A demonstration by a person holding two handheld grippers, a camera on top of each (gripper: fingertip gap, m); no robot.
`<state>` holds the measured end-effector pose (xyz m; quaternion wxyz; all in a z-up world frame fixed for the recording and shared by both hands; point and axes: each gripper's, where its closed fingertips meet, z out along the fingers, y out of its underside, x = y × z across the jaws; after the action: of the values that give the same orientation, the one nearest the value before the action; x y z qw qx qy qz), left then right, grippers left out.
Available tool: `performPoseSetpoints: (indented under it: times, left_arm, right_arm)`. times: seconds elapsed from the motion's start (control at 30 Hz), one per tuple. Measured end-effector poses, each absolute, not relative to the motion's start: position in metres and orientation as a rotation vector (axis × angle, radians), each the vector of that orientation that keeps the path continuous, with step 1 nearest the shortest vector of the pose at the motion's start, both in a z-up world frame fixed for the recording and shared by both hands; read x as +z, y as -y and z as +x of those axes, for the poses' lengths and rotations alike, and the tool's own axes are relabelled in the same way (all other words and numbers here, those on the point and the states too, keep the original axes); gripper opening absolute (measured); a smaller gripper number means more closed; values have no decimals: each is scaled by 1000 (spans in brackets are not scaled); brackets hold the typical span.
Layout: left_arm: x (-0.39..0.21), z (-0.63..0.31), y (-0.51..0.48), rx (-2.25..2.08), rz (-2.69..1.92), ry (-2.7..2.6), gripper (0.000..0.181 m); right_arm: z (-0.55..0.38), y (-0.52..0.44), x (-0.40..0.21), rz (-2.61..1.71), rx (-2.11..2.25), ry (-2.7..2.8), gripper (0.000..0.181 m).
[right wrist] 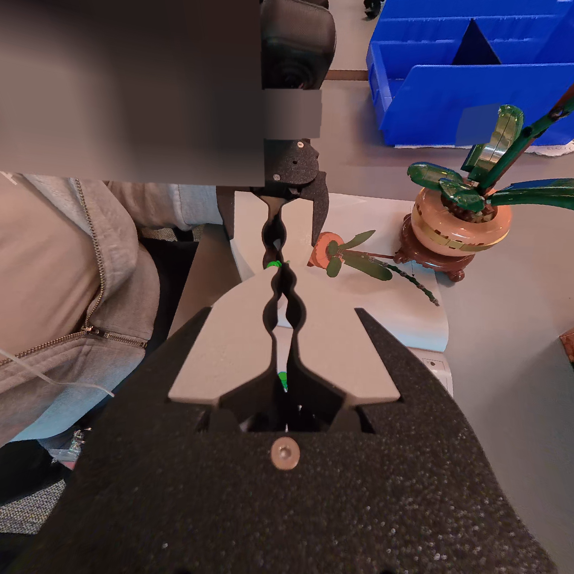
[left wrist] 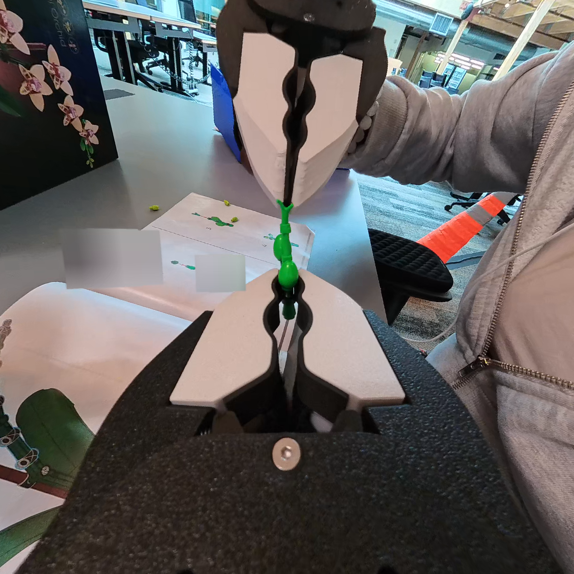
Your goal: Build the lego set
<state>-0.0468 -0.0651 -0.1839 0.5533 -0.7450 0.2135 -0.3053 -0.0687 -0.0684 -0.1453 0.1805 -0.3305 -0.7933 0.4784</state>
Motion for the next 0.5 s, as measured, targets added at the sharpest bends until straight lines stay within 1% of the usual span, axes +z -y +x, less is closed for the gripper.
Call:
performPoseSetpoints:
  times: [0.5]
  left_arm:
    - [-180,-50,66,-749,-1733,-477,3]
  right_arm:
    - [-73,72,-144,-1016,1554,2084,0]
